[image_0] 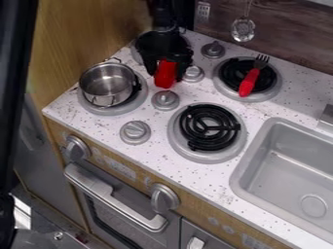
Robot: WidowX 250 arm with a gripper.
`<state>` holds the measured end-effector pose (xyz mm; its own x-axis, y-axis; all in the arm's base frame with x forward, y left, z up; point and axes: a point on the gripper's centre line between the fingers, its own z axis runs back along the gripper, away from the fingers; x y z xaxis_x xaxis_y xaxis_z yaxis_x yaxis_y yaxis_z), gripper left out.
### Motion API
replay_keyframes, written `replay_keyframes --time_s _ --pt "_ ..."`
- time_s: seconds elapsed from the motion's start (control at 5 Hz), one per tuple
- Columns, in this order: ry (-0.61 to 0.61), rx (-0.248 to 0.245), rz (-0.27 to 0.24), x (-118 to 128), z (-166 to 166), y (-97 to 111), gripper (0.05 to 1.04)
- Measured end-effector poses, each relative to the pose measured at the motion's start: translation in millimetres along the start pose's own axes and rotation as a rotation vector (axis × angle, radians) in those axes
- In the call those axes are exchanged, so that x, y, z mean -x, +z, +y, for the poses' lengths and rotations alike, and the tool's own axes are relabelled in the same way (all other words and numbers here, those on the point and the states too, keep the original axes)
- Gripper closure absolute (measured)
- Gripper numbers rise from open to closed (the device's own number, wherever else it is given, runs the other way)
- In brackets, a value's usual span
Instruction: Move the red object to the bottom right burner
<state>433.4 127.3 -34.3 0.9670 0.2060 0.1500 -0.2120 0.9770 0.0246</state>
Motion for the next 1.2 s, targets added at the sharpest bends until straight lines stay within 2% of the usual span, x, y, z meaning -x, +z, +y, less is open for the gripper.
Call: replay_keyframes --time_s 0.2,0.4,0.6,0.8,1.0,1.2 --pt "0.009 -0.016 0.013 -3 -2 -8 0.086" --pt "0.015 -0.010 0.020 0 -3 -15 0.121" --pt "0.009 -0.012 -0.001 -1 -4 -17 0.323" --pt "-0.032 0.008 -0.015 7 -10 -9 0.329" --pt "-0.102 0.052 -0.070 18 -29 14 0.329" --pt "-0.196 0.075 -0.055 52 -61 31 0.330"
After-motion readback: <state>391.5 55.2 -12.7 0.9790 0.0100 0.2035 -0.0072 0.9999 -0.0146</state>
